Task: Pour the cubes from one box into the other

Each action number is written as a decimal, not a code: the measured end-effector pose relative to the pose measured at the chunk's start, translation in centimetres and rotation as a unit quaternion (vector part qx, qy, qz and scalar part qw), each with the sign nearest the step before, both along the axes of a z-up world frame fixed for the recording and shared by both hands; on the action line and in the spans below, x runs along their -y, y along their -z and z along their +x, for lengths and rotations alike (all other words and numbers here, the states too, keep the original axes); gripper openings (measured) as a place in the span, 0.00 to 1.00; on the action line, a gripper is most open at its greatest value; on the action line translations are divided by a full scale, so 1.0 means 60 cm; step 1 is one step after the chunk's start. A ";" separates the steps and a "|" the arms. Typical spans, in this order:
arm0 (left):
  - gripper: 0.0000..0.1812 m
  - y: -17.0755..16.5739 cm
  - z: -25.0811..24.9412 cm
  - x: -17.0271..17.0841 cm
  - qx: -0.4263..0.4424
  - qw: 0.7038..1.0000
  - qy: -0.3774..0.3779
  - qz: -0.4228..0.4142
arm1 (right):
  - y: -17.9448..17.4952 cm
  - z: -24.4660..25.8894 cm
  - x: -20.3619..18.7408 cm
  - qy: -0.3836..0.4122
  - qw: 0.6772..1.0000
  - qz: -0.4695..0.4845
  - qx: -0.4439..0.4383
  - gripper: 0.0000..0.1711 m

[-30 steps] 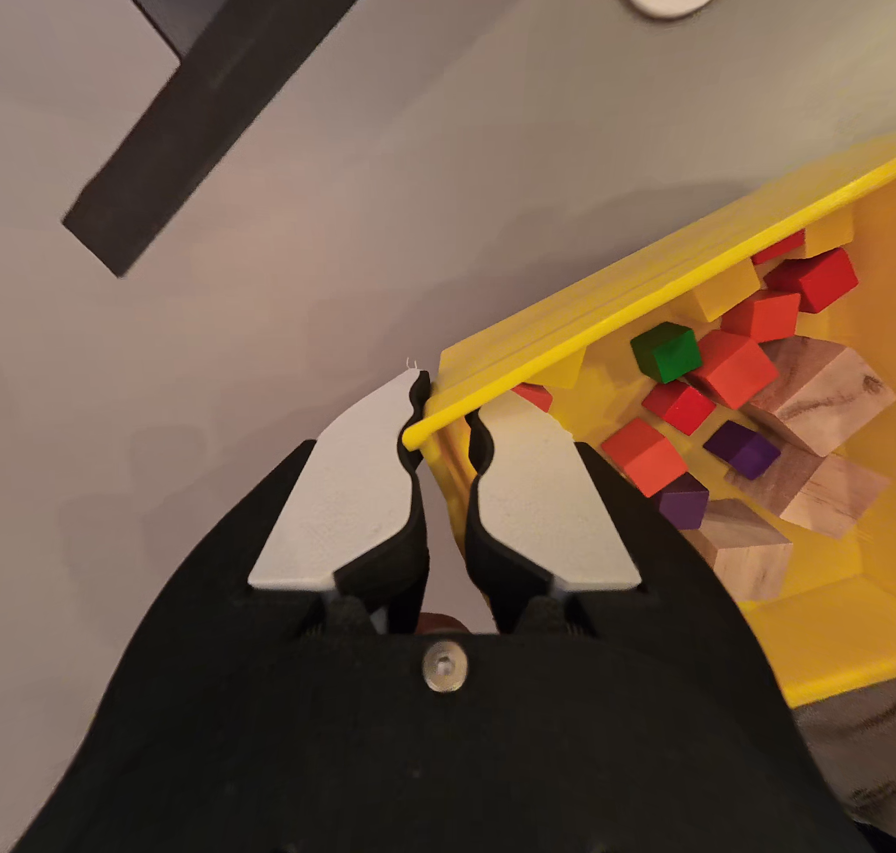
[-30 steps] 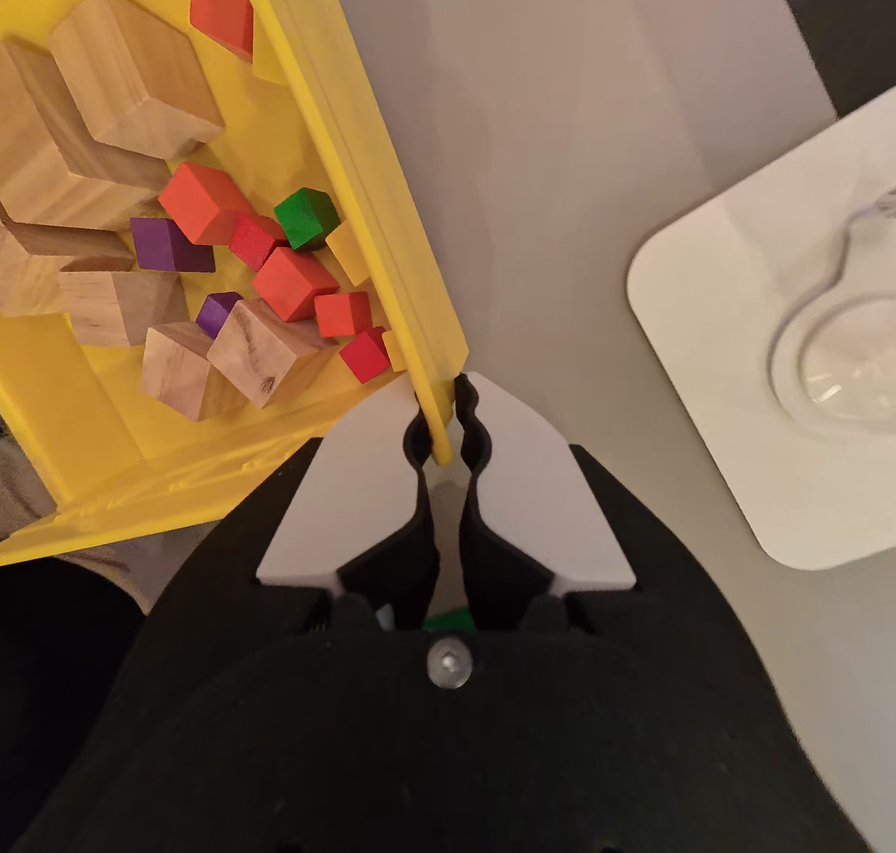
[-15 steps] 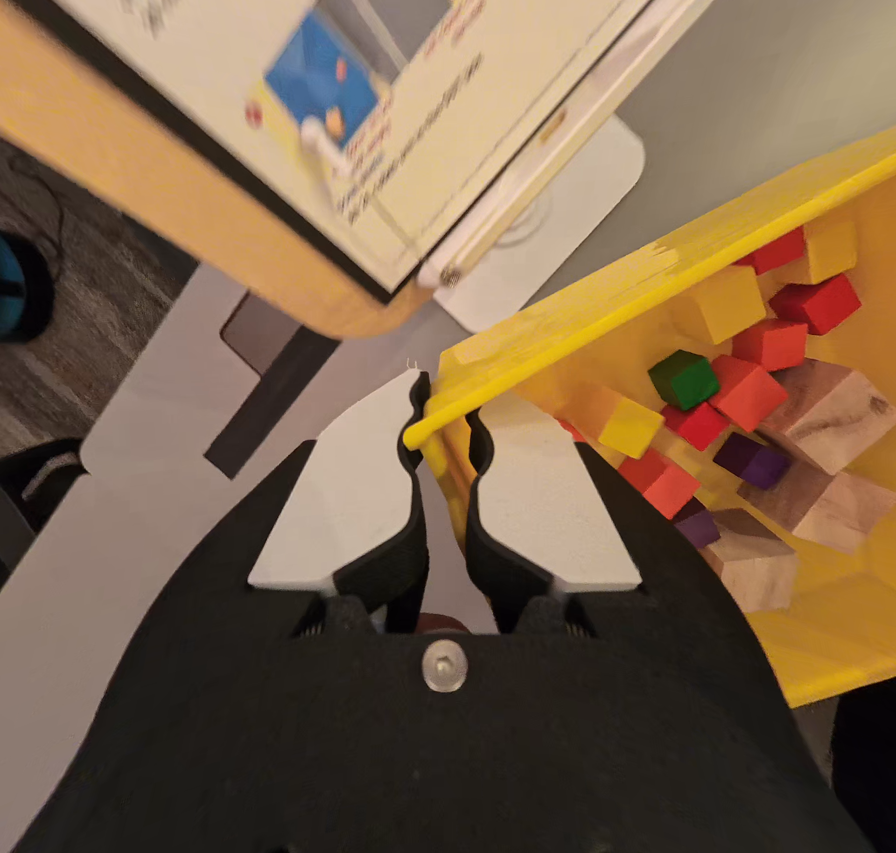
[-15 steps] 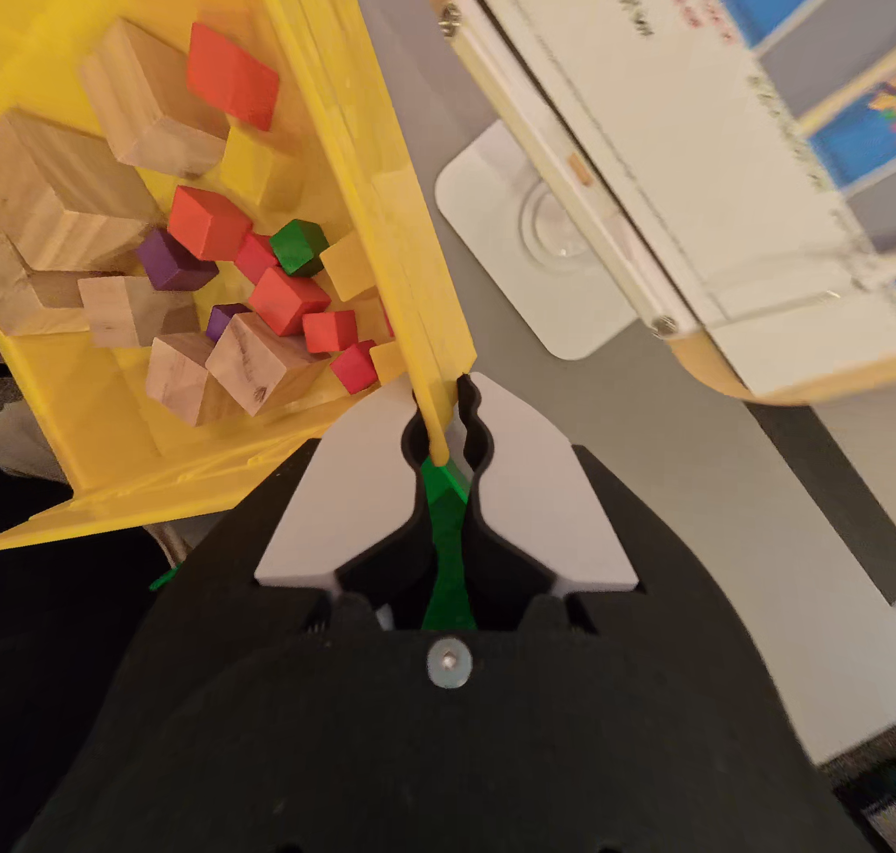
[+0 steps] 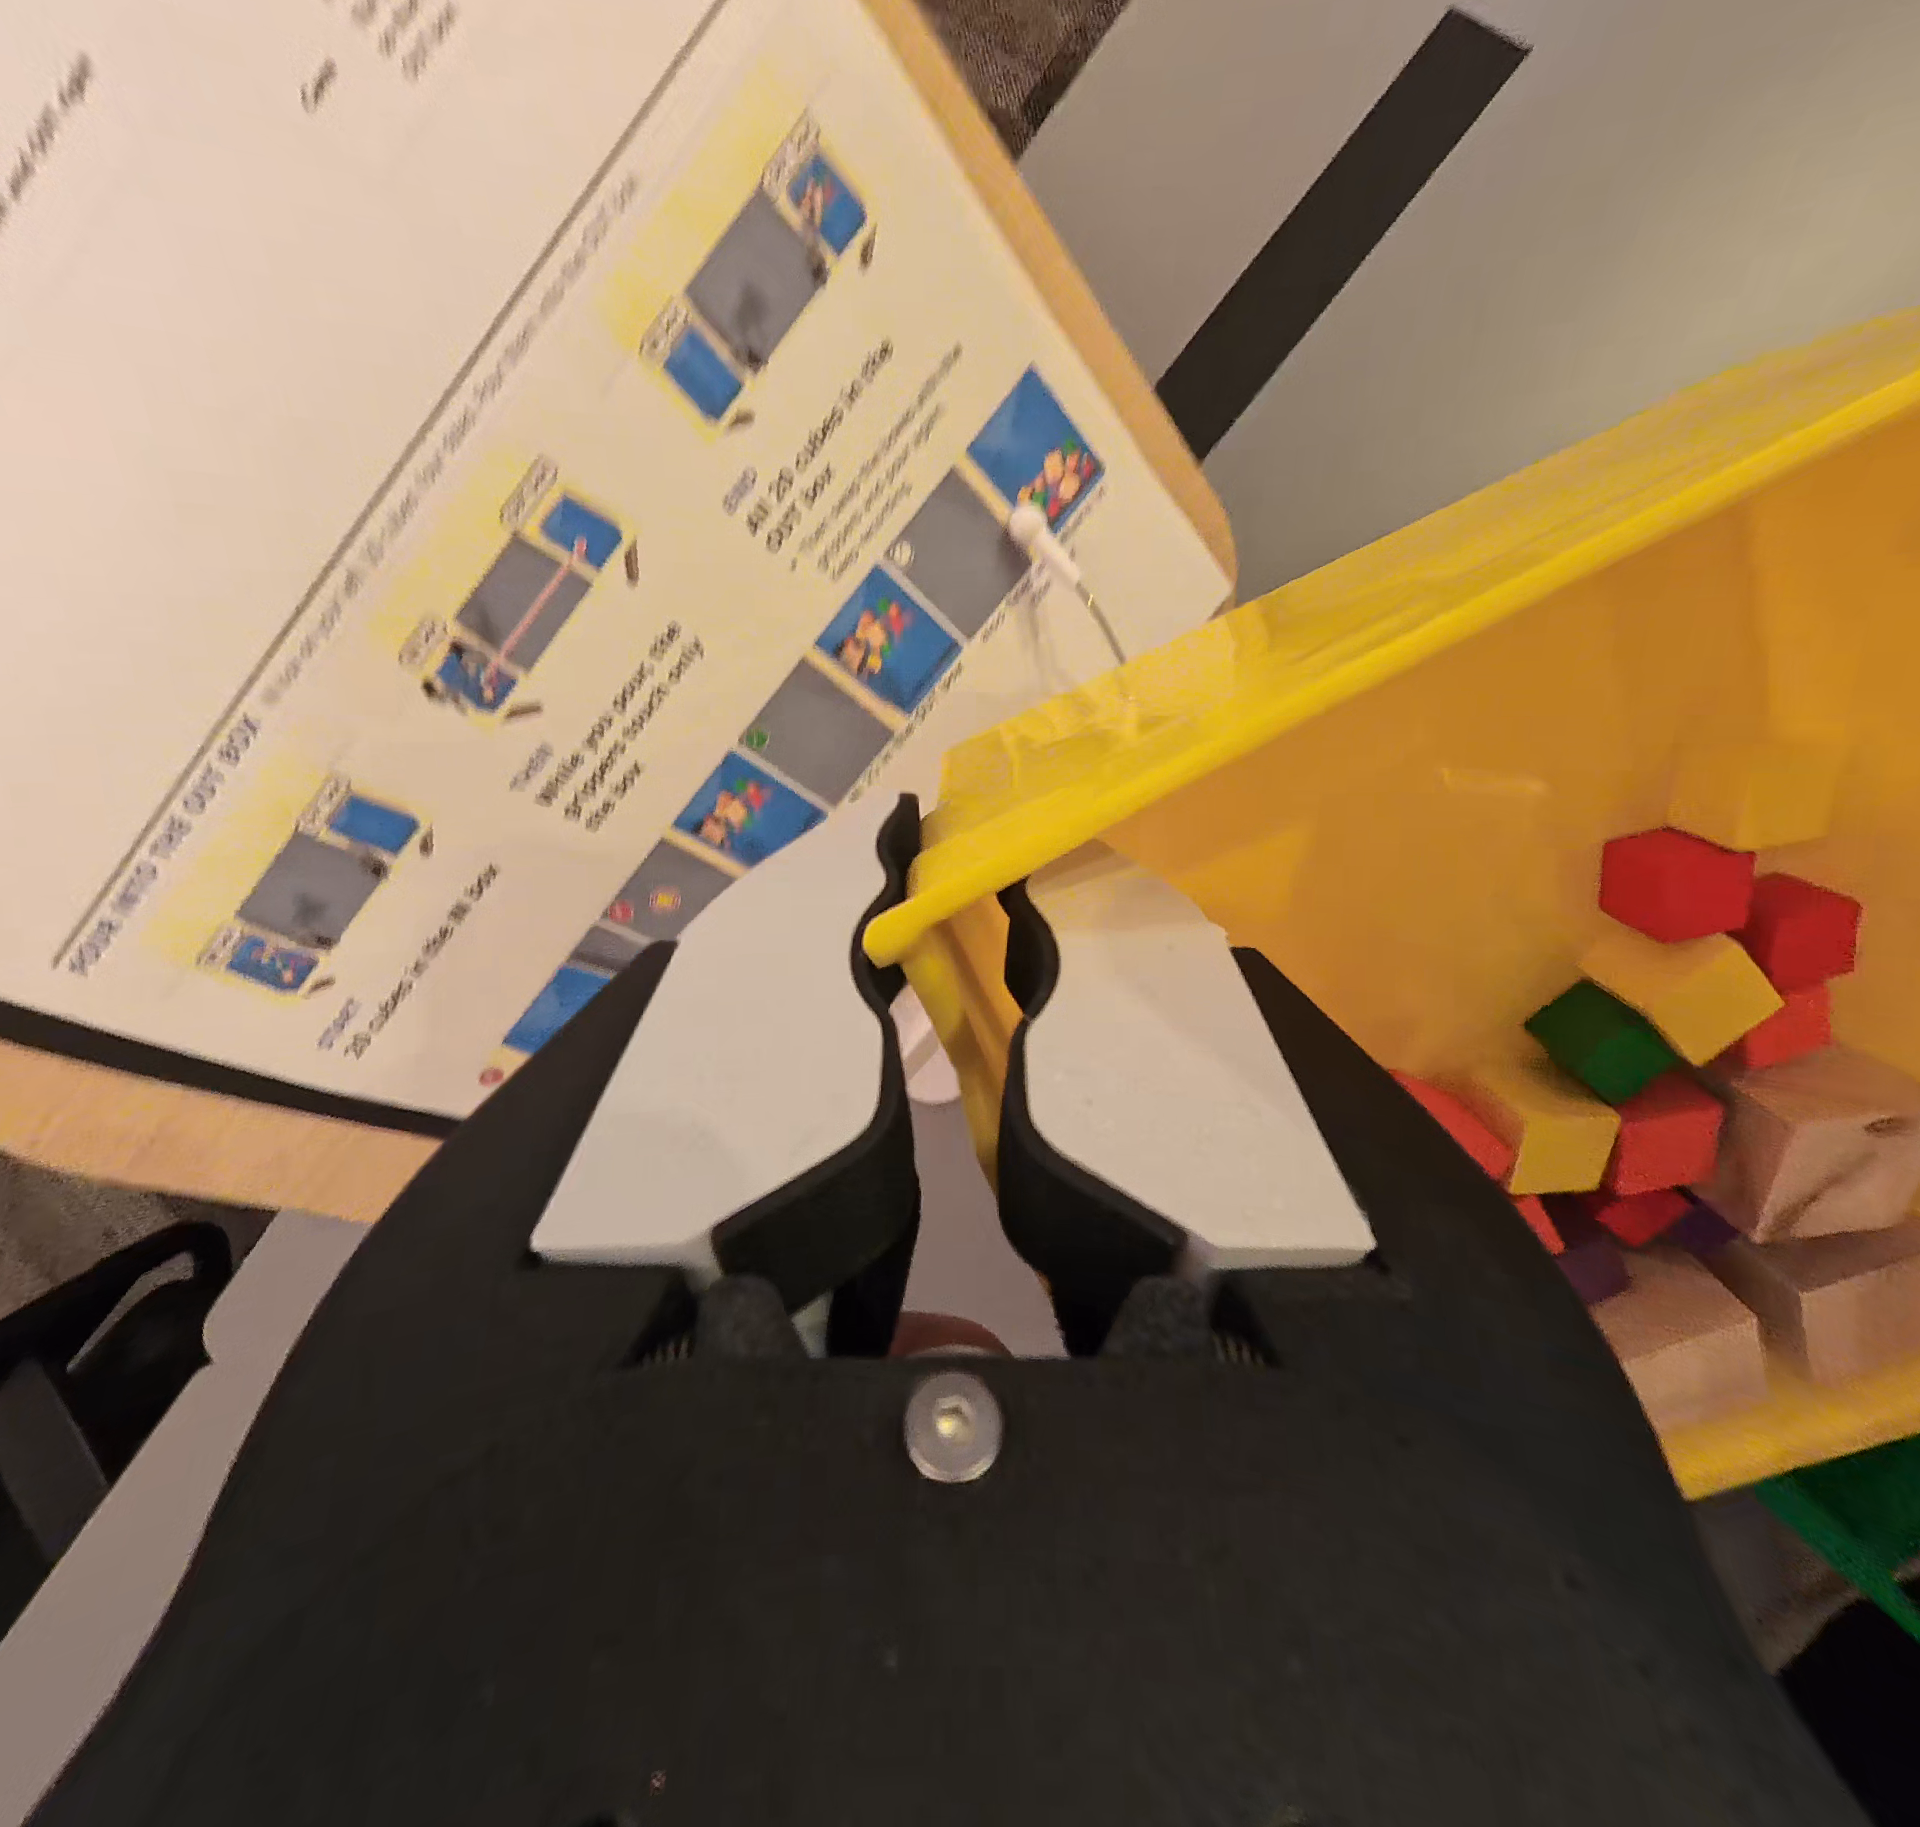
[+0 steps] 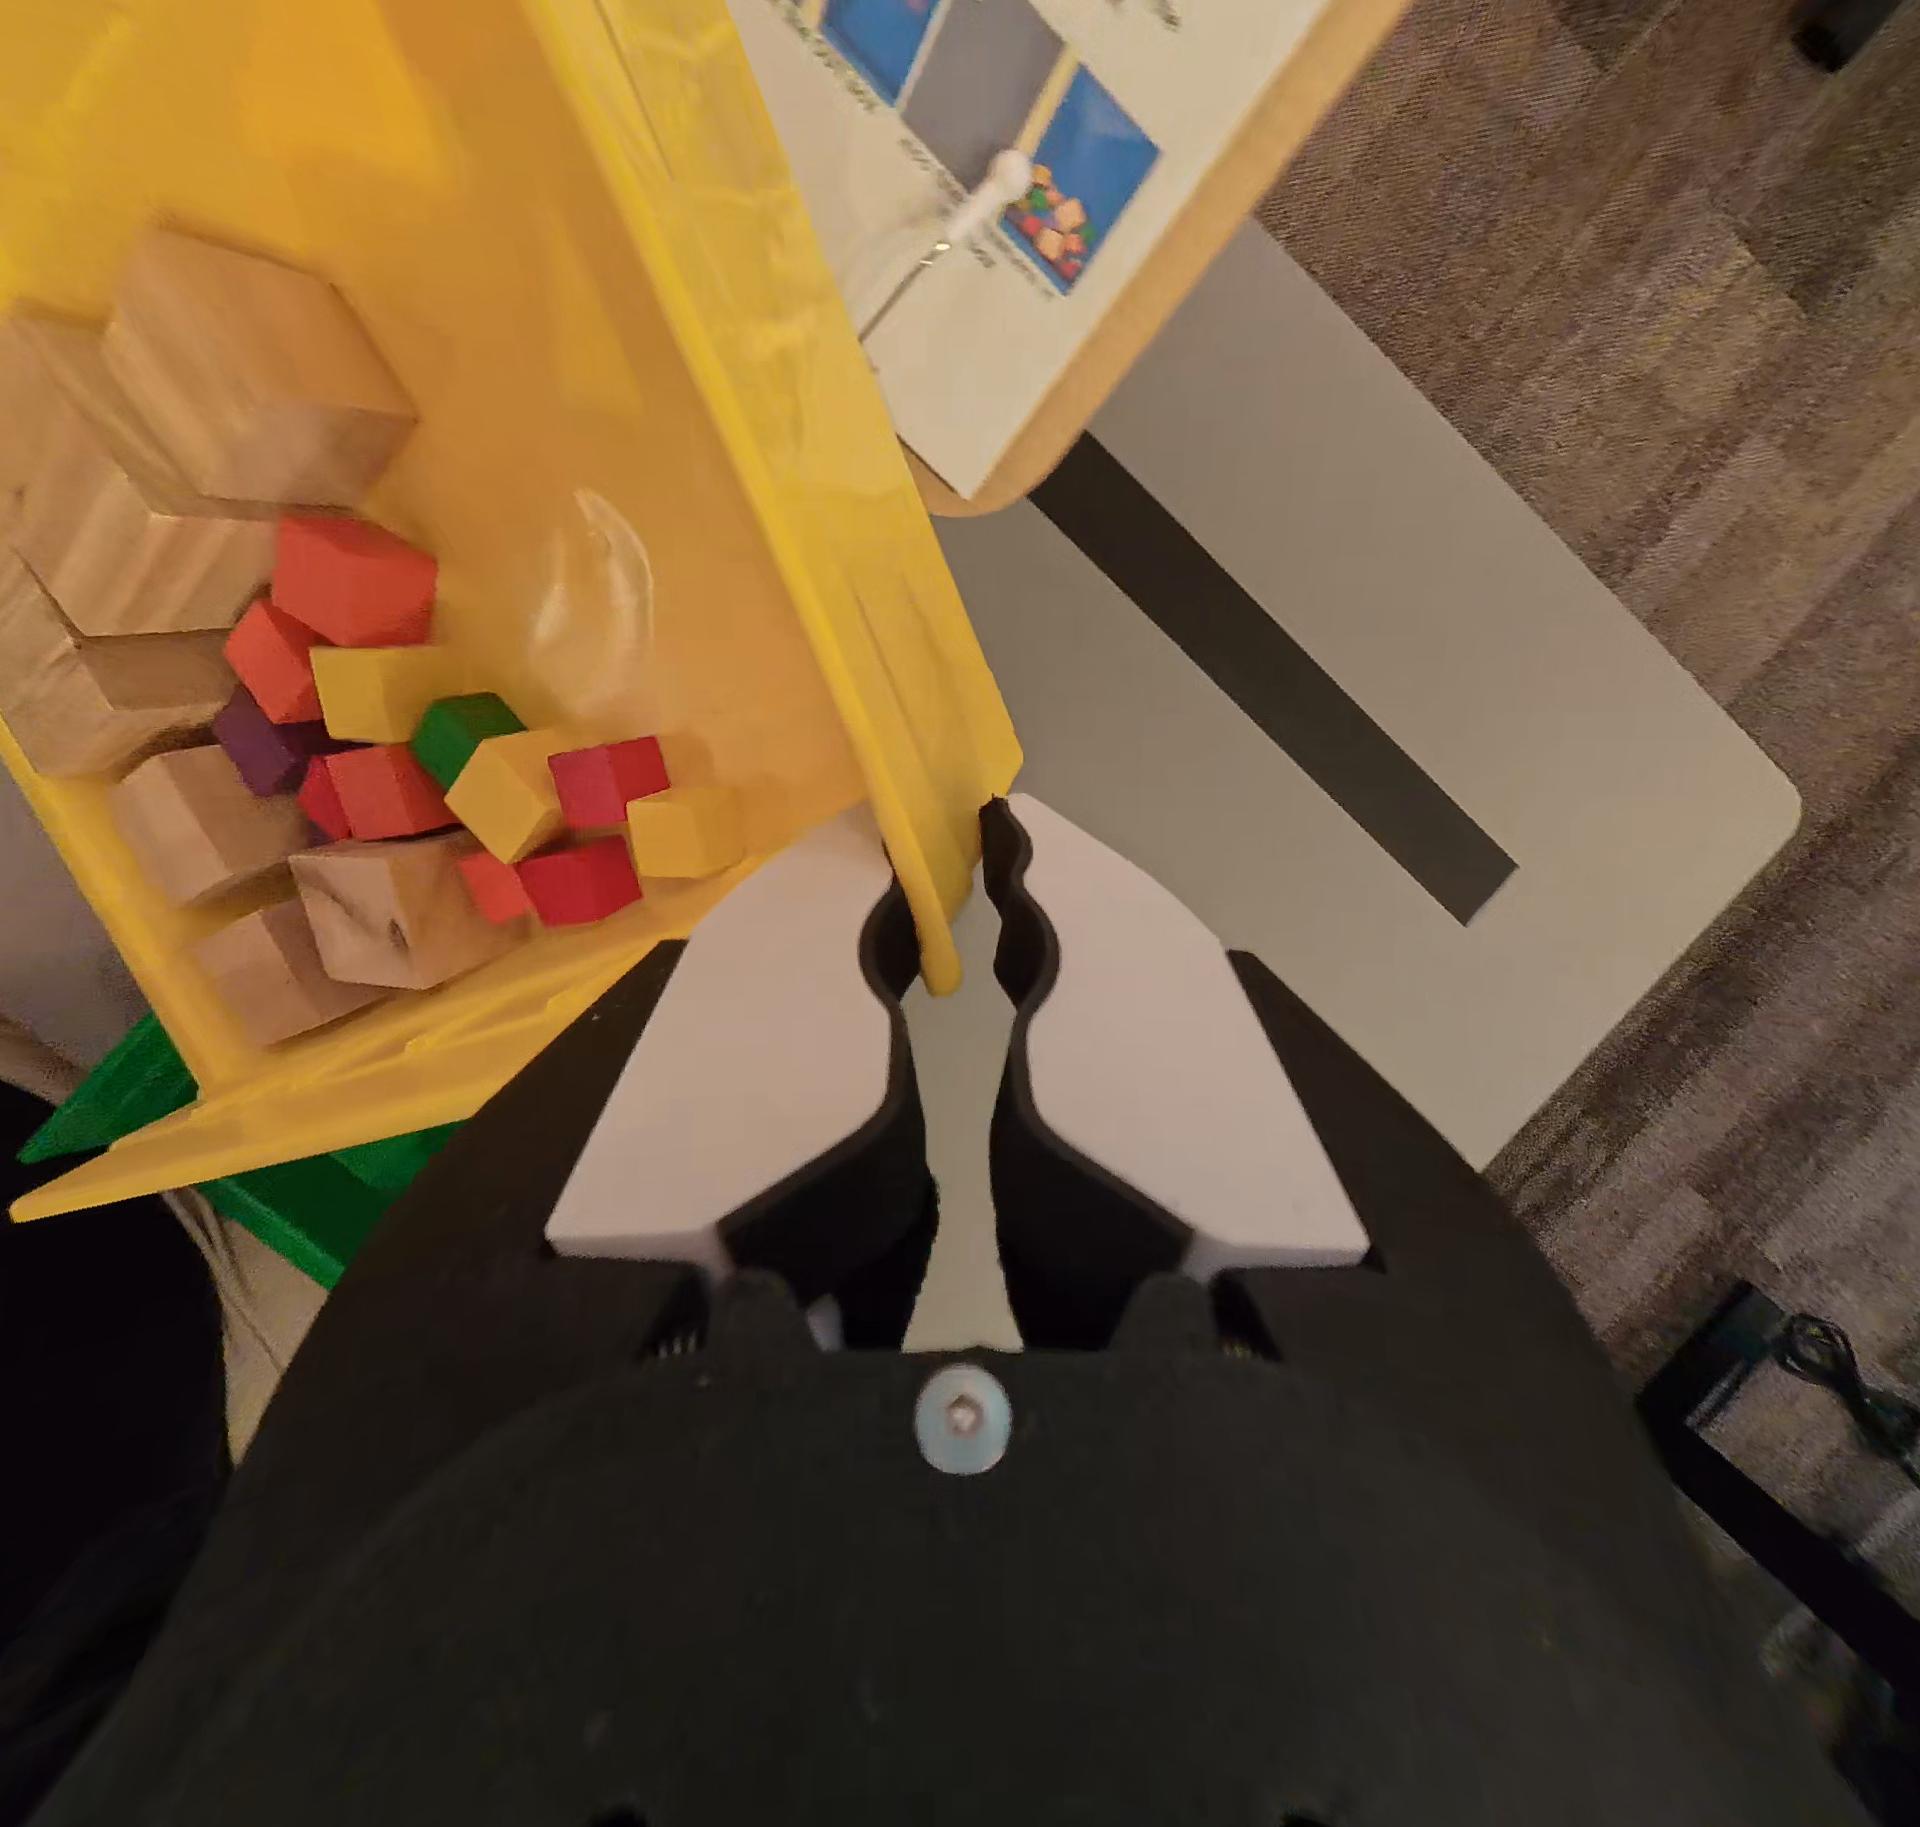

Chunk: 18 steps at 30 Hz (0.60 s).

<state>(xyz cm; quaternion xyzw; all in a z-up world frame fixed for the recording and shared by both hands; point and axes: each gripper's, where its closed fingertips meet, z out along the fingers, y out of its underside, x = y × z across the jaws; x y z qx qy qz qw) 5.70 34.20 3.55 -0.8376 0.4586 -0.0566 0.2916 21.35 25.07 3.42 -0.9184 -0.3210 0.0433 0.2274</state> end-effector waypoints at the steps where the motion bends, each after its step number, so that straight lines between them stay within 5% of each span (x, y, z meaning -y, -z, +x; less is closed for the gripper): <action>1: 0.07 -0.004 0.014 -0.004 0.005 1.000 0.001 0.007 | -0.004 0.013 -0.003 0.005 1.000 0.006 0.000 0.04; 18: 0.08 -0.086 0.109 0.008 0.106 0.978 0.000 0.182 | -0.084 0.112 -0.010 0.045 0.979 0.191 0.056 0.04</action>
